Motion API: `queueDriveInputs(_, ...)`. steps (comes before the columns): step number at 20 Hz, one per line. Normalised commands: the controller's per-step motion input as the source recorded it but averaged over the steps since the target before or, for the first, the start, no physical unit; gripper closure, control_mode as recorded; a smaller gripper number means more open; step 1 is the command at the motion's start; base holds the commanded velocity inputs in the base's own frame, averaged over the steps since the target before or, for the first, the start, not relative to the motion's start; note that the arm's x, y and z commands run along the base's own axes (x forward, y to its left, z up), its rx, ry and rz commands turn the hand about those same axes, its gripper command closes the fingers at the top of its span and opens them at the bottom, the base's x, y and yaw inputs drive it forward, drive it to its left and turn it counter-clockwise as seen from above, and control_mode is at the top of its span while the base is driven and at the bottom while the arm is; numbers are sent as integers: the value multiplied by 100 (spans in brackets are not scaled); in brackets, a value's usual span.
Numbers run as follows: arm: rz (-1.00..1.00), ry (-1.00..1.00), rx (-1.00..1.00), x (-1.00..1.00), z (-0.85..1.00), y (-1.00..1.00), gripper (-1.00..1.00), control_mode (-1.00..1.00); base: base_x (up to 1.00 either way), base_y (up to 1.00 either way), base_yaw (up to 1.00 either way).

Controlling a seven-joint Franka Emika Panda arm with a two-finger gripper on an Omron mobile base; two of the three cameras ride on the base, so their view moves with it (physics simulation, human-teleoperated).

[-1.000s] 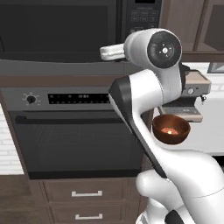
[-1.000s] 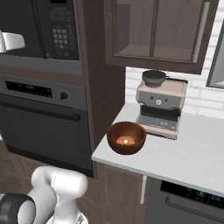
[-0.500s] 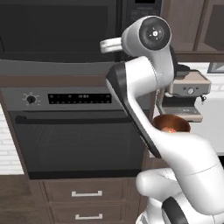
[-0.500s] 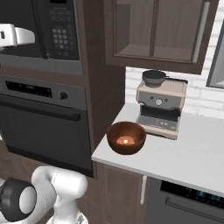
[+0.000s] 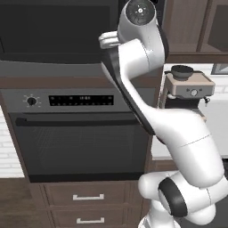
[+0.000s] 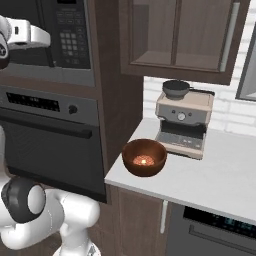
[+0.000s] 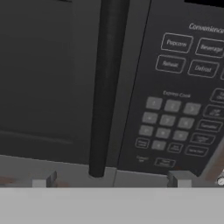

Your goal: Open the microwave, place the bowl with waffle inside the microwave, then close the microwave door and turn it on.

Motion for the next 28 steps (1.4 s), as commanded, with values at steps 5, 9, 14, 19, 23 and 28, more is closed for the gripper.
queueDriveInputs(5, -8, -4, 1, 35, -28, 0, -100, -100, 0, 0, 0)
queueDriveInputs(9, -5, -3, 5, 39, -31, -6, -100, -100, 0, 0, 0)
queueDriveInputs(14, 0, 0, 3, 46, -23, -1, -100, -100, 0, 0, 0)
queueDriveInputs(19, 0, -2, 1, 43, -12, 0, -100, -100, 0, 0, 0)
queueDriveInputs(23, 0, -9, 0, 40, -16, 0, -100, -100, 0, 0, 0)
queueDriveInputs(28, 0, -10, 0, 43, -31, 0, -100, -100, 0, 0, 0)
